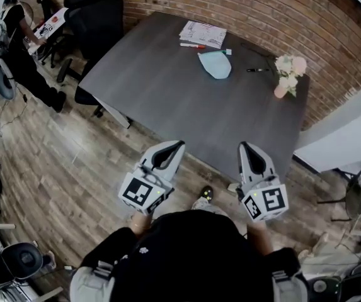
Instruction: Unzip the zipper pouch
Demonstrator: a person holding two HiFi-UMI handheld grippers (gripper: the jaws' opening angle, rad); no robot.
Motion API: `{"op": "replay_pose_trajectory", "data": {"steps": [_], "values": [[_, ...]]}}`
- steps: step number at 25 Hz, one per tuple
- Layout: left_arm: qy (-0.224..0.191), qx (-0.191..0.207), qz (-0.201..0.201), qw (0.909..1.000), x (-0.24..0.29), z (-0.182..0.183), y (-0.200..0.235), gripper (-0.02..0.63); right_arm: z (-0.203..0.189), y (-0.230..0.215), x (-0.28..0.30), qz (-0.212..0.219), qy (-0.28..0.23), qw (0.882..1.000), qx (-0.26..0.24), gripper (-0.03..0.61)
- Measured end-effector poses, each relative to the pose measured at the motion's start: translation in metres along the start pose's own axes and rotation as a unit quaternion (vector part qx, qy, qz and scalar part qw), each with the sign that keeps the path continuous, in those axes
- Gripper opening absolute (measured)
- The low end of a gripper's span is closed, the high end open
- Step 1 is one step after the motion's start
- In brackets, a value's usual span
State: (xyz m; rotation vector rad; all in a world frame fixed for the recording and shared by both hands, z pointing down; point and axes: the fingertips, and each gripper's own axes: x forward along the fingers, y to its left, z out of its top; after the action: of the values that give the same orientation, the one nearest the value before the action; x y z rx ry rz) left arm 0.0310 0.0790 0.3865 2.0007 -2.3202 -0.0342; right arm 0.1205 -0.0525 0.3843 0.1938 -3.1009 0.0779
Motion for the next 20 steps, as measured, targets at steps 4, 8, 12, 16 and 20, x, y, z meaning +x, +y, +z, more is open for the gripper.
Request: {"op": "replay_pose_trajectory", "data": {"steps": [4, 8, 12, 16, 20], "values": [[0.006, 0.005, 0.010, 0.9999, 0.030, 0.002, 0.005, 0.003, 0.000, -0.027, 0.015, 0.009, 0.006, 1.000, 0.000, 0.000], [0.006, 0.006, 0.018, 0.9998, 0.059, 0.003, 0.006, 0.003, -0.001, -0.054, 0.028, 0.021, 0.010, 1.000, 0.002, 0.000], [0.014, 0.005, 0.022, 0.9996, 0.083, 0.000, 0.007, 0.003, -0.002, -0.077, 0.039, 0.027, 0.007, 1.000, 0.006, 0.000], [0.014, 0.007, 0.031, 0.9994, 0.101, -0.003, 0.009, 0.003, -0.008, -0.095, 0.047, 0.039, 0.008, 0.999, 0.012, 0.000], [0.022, 0.003, 0.042, 0.9989, 0.107, -0.008, 0.016, 0.003, -0.011, -0.104, 0.059, 0.045, 0.011, 0.999, 0.004, 0.000]]}}
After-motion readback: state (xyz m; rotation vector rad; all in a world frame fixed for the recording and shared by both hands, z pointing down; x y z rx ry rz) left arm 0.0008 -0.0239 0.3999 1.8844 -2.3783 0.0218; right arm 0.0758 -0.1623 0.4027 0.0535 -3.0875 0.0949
